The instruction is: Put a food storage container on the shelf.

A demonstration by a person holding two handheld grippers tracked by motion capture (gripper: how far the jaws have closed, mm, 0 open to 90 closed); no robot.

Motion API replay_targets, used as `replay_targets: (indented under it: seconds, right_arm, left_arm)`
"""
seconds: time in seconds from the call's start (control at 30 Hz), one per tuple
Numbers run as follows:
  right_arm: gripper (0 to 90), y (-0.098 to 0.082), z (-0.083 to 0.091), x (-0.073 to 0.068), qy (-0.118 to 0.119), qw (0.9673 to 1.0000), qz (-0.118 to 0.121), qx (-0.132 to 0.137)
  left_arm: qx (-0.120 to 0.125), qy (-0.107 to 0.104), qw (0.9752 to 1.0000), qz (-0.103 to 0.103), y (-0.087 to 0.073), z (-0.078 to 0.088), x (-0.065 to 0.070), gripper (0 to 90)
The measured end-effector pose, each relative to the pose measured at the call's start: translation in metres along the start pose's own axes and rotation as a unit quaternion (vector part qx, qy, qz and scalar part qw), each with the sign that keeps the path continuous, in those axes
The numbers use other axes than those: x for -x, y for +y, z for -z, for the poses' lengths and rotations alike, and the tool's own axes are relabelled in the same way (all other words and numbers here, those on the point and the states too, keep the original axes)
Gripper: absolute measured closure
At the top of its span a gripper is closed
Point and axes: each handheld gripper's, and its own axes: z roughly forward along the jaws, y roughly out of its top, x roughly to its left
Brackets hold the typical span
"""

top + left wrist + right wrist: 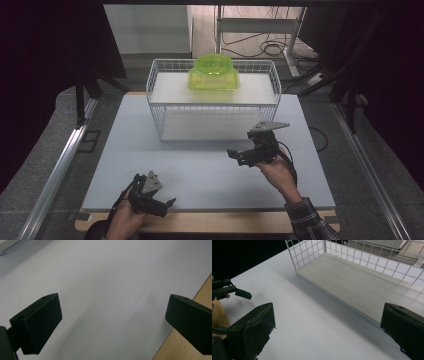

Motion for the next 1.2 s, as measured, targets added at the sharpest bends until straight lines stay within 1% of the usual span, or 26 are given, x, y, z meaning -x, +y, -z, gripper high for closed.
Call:
replay_targets:
  seconds: [0.23,0.57,0.93,1.03,1.2]
  right_arm:
    - [0.0,-0.014,-0.002,0.001,-0.012,0.9999,0.001,0.0]
    - [0.0,-0.031,-0.002,0.002,-0.015,0.9999,-0.003,0.0]
    - [0.0,-0.044,0.003,0.006,-0.024,0.9997,-0.005,-0.007]
    - [0.0,-0.05,0.004,0.007,-0.029,0.9995,-0.008,-0.011]
    - [0.0,-0.055,0.006,0.008,-0.035,0.9993,-0.009,-0.013]
  left_arm:
    - [-0.001,0.0,1.0,0.0,0.0,0.0,0.0,0.7]
    - [-0.001,0.0,1.0,-0.002,0.0,0.0,0.0,0.6]
    - [-0.002,0.001,1.0,-0.004,0.0,0.0,0.001,0.5]
    - [-0.002,0.001,1.0,-0.004,0.0,-0.001,0.001,0.5]
    - [-0.002,0.003,1.0,-0.004,0.0,-0.001,0.001,0.5]
